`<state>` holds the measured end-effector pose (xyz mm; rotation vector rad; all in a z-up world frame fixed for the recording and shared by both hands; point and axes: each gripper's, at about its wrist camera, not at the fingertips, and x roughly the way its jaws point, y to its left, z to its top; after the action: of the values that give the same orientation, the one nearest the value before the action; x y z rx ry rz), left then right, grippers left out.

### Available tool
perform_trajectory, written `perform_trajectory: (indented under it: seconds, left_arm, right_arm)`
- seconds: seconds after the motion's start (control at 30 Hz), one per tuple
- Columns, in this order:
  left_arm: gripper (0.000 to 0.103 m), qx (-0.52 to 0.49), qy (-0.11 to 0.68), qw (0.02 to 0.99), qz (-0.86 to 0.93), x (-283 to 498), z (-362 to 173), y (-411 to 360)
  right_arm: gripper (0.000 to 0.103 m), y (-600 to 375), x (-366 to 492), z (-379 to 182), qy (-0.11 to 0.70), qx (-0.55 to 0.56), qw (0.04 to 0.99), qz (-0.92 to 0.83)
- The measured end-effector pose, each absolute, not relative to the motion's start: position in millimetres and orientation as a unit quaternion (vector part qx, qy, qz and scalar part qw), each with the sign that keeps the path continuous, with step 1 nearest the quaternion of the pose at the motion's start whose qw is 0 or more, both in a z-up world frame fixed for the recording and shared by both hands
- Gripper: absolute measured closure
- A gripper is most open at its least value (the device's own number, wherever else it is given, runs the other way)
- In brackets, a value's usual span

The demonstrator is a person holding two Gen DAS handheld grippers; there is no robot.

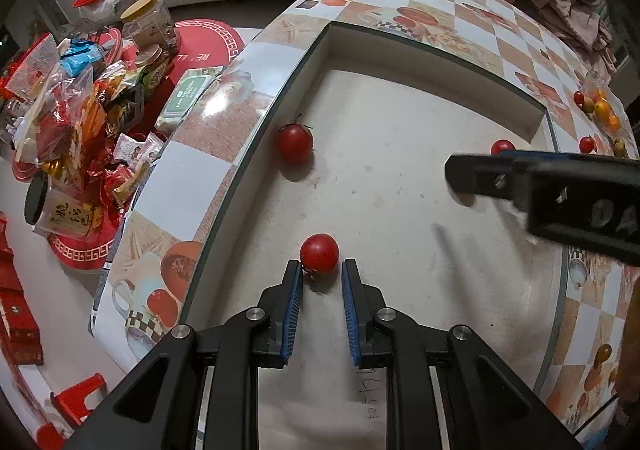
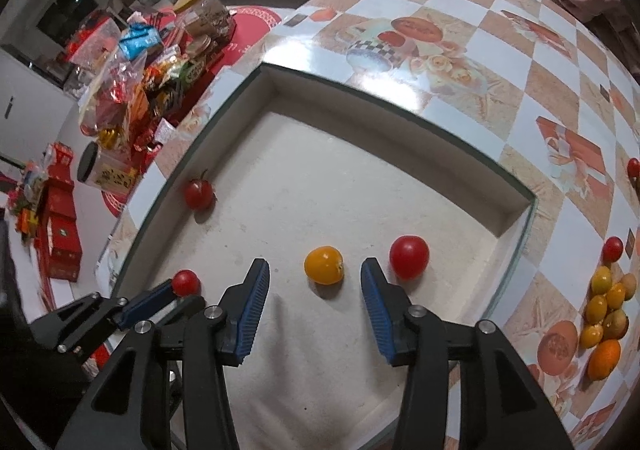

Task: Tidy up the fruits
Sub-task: 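Carry both tomatoes into the white tray and open both tools, then grasp a brown kiwi with the left tool while the right tool grasps a yellow cherry tomato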

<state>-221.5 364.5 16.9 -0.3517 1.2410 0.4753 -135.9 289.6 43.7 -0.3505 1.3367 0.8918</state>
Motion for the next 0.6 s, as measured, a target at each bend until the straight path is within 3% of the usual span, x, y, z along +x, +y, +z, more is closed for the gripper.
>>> perform_trajectory:
  seconds: [0.07,0.27,0.3,0.37,0.6]
  left_arm:
    - [0.081,-0.163,0.573,0.773,0.217,-221.4,16.7,364.3]
    - [0.079,-0.165,0.576,0.773,0.210,-220.9,16.6,365.3]
    - [0.056,-0.169,0.576,0.772,0.207,-221.1,16.6,366.1]
    - [0.023,-0.177,0.557,0.785,0.207,-224.4,22.8,365.9]
    - [0.022,-0.143,0.555,0.795,0.199,-217.9,31.6,353.9]
  right_arm:
    - [0.038,284.9,-133.9,49.8,0.594,-0.143,0.684,0.397]
    - [0.036,270.3,-130.6,65.2,0.589,-0.120,0.696,0.392]
    - [0.035,267.8,-130.3,67.2,0.588,-0.118,0.698,0.391]
    - [0.035,263.3,-131.0,70.7,0.586,-0.116,0.700,0.391]
    - [0.035,249.8,-130.8,81.0,0.583,-0.102,0.707,0.388]
